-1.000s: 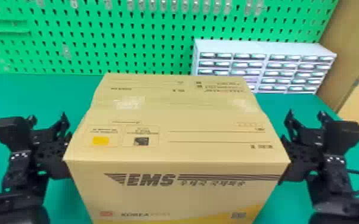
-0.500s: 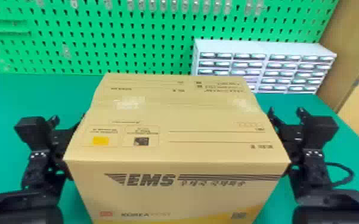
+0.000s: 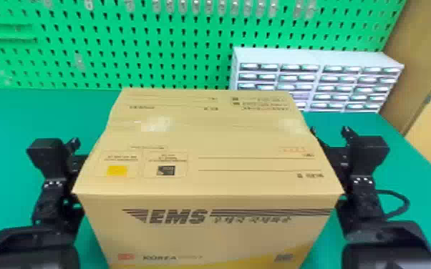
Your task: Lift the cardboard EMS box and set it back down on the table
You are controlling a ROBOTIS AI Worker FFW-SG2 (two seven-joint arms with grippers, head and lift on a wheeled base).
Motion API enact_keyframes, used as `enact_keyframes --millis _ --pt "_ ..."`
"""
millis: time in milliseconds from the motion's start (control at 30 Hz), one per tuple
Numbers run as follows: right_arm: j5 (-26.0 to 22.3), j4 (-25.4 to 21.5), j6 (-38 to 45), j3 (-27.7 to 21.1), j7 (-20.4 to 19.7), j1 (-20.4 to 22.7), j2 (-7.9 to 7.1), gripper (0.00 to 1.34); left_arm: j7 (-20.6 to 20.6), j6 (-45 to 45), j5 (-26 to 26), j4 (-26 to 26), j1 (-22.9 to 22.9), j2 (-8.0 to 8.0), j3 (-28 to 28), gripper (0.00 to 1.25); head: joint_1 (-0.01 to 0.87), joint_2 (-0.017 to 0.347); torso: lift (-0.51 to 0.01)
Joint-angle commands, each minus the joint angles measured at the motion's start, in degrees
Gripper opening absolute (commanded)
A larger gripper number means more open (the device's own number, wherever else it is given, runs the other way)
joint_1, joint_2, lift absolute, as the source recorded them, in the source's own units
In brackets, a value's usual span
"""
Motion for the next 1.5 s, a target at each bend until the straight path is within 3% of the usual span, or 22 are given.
enact_keyframes --millis 0,400,967,1467 --pt "-0.03 0.04 0.00 0.07 0.01 0.09 -0.08 0.83 -0.47 0.05 0.29 0.00 -0.02 -0.02 -0.12 0.79 0.678 -0.014 -0.100" --pt "-1.44 -0.22 0.00 0.34 0.01 -1.32 -0.79 0.83 -2.66 0.93 0.91 -0.17 -2.48 -0.02 -0.12 0.79 0.678 -0.014 -0.100" --pt "-1.79 -0.57 -0.52 1.74 0.01 -7.83 -2.46 0.83 -4.51 1.46 -0.59 -2.46 -8.46 -0.02 1.20 0.79 0.678 -0.014 -0.100" --pt "-1.61 -0.57 -0.61 1.66 0.01 -9.32 -2.63 0.83 -4.69 2.69 -1.20 -3.60 -10.31 0.07 1.90 0.79 0.678 -0.014 -0.100"
